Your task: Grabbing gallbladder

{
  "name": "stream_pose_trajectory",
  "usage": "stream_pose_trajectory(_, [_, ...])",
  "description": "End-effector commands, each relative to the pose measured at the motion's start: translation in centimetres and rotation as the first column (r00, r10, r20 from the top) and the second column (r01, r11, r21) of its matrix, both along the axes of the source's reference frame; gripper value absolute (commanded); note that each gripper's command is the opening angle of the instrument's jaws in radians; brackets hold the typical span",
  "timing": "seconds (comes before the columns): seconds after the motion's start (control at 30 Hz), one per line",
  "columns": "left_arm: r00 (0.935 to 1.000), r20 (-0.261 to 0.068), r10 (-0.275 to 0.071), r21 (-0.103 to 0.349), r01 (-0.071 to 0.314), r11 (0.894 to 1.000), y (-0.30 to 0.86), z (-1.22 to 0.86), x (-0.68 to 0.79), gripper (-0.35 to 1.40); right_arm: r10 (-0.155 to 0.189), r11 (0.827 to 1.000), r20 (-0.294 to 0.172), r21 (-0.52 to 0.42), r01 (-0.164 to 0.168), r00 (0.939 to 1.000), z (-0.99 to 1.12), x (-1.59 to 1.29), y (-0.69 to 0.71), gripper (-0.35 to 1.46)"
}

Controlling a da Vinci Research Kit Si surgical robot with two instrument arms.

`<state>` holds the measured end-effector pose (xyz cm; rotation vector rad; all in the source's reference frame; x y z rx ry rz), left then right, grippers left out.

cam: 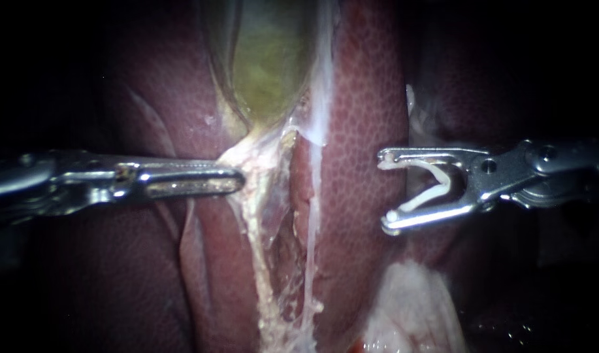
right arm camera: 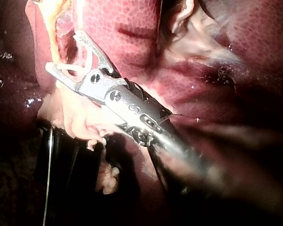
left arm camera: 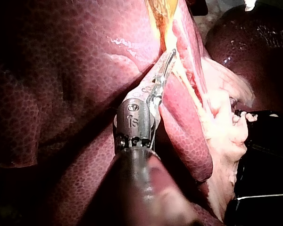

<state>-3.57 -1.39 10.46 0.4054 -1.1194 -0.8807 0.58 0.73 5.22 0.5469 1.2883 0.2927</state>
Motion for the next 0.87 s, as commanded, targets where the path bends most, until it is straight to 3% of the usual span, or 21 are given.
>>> stream_pose_trajectory(0.03, [0.9999, 0.008, -0.007, -0.005, 0.007, 1.000, 0.04, -0.08, 0.05, -0.35, 0.000, 1.000, 0.000, 0.000, 0.000, 1.0000, 0.00, 0.00, 0.00, 0.60])
stream_pose_trajectory(0.13, [0.9998, 0.013, -0.016, -0.016, 0.017, 1.000, 0.12, -0.24, 0.15, -0.35, 0.000, 1.000, 0.000, 0.000, 0.000, 1.0000, 0.01, 0.00, 0.00, 0.60])
stream_pose_trajectory(0.27, [0.9996, 0.016, -0.025, -0.025, 0.025, 0.999, 0.15, -0.35, 0.20, -0.35, 0.000, 1.000, 0.000, 0.000, 0.000, 1.0000, 0.01, 0.00, 0.00, 0.60])
stream_pose_trajectory(0.87, [0.9993, 0.008, -0.036, -0.028, 0.036, 0.999, 0.11, -0.32, 0.18, -0.35, 0.000, 1.000, 0.000, 0.000, 0.000, 1.0000, 0.01, 0.00, 0.00, 0.60])
